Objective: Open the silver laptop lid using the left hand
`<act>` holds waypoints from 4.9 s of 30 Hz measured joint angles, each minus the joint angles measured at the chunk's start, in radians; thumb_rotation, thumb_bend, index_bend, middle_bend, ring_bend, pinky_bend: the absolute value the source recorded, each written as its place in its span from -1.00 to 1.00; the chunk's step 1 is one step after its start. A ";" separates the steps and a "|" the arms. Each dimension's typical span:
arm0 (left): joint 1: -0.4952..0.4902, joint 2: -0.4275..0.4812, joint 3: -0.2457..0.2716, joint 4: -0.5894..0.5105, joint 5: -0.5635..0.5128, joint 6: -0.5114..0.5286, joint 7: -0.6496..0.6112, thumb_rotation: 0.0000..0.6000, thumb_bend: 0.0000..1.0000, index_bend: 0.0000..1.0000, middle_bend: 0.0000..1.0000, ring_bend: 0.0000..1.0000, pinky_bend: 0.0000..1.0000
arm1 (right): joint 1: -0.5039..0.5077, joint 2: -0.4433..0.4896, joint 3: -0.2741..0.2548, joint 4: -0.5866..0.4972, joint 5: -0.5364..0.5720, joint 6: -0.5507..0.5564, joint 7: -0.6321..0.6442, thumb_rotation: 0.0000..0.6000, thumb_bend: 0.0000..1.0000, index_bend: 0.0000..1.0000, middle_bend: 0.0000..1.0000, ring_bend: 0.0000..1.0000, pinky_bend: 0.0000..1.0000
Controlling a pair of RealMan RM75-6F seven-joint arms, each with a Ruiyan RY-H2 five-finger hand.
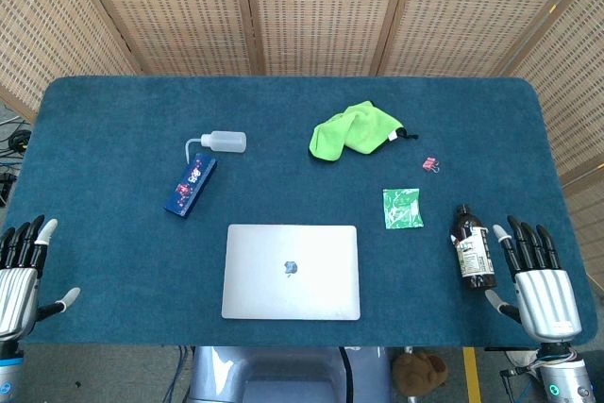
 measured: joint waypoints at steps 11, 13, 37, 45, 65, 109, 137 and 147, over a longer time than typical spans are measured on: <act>-0.004 -0.003 0.003 0.008 0.006 -0.007 -0.007 1.00 -0.95 -1.00 -1.00 -1.00 -1.00 | 0.001 0.001 0.000 -0.001 0.001 -0.002 0.007 1.00 -0.94 -1.00 -1.00 -1.00 -1.00; -0.010 -0.003 0.007 0.014 0.026 -0.013 -0.022 1.00 -0.95 -1.00 -1.00 -1.00 -1.00 | 0.000 0.004 0.001 -0.004 0.002 -0.001 0.014 1.00 -0.94 -1.00 -1.00 -1.00 -1.00; -0.364 -0.201 0.056 0.020 0.259 -0.565 0.050 1.00 -0.91 -1.00 -1.00 -1.00 -1.00 | 0.014 0.023 0.000 -0.005 0.030 -0.043 0.082 1.00 -0.94 -1.00 -1.00 -1.00 -1.00; -0.433 -0.321 0.003 0.009 0.158 -0.675 0.226 1.00 -0.91 -1.00 -1.00 -1.00 -1.00 | 0.017 0.035 0.004 -0.005 0.041 -0.048 0.117 1.00 -0.94 -1.00 -1.00 -1.00 -1.00; -0.553 -0.606 -0.062 0.054 -0.215 -0.793 0.621 1.00 -0.94 -1.00 -1.00 -1.00 -1.00 | 0.023 0.046 0.006 -0.001 0.059 -0.066 0.149 1.00 -0.94 -1.00 -1.00 -1.00 -1.00; -0.717 -0.691 -0.062 0.124 -0.390 -0.643 0.713 1.00 -0.19 -1.00 -1.00 -1.00 -1.00 | 0.032 0.047 0.005 0.002 0.070 -0.082 0.164 1.00 -0.90 -1.00 -1.00 -1.00 -1.00; -0.797 -0.616 -0.135 0.063 -0.452 -0.613 0.643 1.00 -0.16 -1.00 -1.00 -1.00 -1.00 | 0.199 -0.116 -0.123 0.234 -0.182 -0.302 0.151 1.00 0.14 -0.66 -0.61 -0.87 -0.67; -0.811 -0.590 -0.136 0.042 -0.462 -0.590 0.630 1.00 -0.14 -1.00 -1.00 -1.00 -1.00 | 0.224 -0.183 -0.157 0.265 -0.234 -0.324 0.118 1.00 1.00 -0.61 -0.58 -0.79 -0.60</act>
